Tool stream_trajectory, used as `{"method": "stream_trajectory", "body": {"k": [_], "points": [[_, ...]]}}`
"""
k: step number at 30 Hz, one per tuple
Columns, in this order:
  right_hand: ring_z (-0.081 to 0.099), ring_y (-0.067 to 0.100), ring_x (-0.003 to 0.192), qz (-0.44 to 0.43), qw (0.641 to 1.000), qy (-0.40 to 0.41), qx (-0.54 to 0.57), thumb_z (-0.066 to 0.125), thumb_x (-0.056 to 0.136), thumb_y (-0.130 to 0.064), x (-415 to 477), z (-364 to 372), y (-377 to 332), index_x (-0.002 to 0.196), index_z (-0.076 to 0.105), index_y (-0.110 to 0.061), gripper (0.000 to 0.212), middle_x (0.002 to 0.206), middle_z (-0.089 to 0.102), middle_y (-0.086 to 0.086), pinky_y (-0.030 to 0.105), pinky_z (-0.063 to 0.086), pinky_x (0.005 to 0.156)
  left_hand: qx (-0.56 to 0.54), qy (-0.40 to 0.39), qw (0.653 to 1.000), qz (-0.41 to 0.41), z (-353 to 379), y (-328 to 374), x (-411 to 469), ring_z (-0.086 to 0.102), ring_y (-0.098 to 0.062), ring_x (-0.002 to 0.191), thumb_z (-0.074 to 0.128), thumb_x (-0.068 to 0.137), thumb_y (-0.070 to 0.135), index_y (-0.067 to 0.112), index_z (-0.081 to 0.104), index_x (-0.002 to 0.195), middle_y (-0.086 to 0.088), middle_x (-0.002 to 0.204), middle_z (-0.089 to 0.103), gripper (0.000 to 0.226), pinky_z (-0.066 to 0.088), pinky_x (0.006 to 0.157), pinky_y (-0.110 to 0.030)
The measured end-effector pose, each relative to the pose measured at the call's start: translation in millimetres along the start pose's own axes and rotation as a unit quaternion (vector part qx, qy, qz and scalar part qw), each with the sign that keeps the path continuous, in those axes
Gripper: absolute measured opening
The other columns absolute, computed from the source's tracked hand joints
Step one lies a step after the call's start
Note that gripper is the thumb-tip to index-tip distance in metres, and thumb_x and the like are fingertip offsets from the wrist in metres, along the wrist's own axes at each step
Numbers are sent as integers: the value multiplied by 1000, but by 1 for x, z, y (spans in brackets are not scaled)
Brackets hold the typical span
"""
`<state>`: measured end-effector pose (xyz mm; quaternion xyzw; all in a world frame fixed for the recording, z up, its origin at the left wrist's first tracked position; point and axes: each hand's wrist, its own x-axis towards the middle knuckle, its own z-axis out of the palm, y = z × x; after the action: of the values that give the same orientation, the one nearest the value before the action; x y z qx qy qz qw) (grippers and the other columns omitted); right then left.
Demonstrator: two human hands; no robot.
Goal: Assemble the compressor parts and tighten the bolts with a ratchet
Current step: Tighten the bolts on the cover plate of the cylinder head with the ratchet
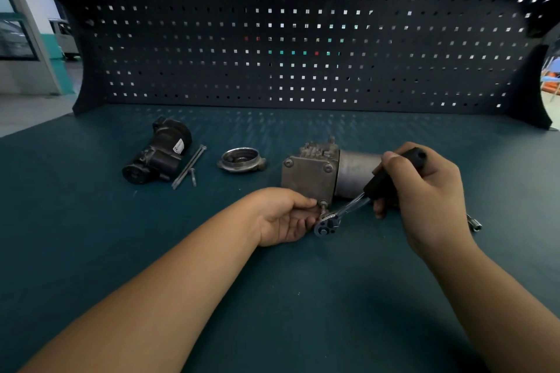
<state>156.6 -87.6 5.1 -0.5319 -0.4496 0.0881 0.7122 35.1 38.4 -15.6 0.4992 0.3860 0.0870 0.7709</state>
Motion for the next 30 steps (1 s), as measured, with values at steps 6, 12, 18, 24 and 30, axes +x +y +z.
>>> {"method": "stream_trajectory", "body": {"k": [6,12,18,24,30], "points": [[50,24,34,5,999,19,-34,53,78,-27,-2,3,-1,60,45,-6,29,49,57,11,32,43,39,19,4,1000,2,0,0,0,47,-1,32,44,95,6,8,54,70,2,44,57,26,32,31,-8],[54,20,35,-11,997,18,-68,56,88,-19,-4,4,-2,65,44,-1,31,53,58,14,24,43,40,11,5,1000,-1,0,-1,0,46,-1,31,44,94,3,7,52,69,2,43,55,26,31,31,-7],[55,13,41,-33,993,6,-113,55,84,-24,-5,4,-3,62,48,-12,26,53,59,6,20,41,42,-33,18,999,5,2,-2,-2,48,-1,32,44,93,-1,5,52,69,-2,44,56,26,30,32,-5],[52,9,54,-24,994,38,-100,51,79,-34,-4,9,0,64,52,-17,23,58,57,2,18,42,55,-54,21,998,4,4,-1,-3,51,-2,32,43,94,-1,4,50,70,-2,42,55,26,27,31,-5],[52,15,46,96,955,30,277,40,93,-6,5,28,-5,69,51,-16,28,50,51,-1,27,49,49,-61,14,998,-1,4,-1,-3,51,-3,32,42,94,-1,4,49,71,-3,43,55,25,26,29,-6]]}}
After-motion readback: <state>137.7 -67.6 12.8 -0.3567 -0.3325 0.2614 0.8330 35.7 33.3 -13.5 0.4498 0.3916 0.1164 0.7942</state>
